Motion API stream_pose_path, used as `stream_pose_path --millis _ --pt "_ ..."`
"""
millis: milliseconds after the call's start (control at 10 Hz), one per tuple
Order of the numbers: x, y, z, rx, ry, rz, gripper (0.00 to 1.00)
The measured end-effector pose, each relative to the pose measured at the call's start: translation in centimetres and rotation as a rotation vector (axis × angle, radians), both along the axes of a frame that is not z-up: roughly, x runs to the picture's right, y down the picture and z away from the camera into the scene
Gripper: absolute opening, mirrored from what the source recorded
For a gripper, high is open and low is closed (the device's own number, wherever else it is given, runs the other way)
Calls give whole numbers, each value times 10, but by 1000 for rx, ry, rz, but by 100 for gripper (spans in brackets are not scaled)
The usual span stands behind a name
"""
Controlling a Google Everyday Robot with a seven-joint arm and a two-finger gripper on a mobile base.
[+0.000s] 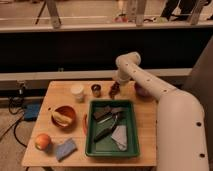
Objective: Place grapes in table surface
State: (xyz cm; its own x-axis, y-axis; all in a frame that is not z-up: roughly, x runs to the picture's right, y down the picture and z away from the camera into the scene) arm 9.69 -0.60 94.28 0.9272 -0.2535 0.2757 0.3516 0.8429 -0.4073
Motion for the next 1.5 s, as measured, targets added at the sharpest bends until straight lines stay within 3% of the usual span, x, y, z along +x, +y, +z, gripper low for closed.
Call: stream_pose_path --millis 100,300,600,1100,1500 --pt "-4 4 3 10 -8 -1 69" --pt "-1 3 2 17 -6 1 62" --pt "-5 5 14 13 -37 -55 79" --pt "5 21 48 -4 -110 -158 80" --pt "-5 16 61 -8 -148 -211 80"
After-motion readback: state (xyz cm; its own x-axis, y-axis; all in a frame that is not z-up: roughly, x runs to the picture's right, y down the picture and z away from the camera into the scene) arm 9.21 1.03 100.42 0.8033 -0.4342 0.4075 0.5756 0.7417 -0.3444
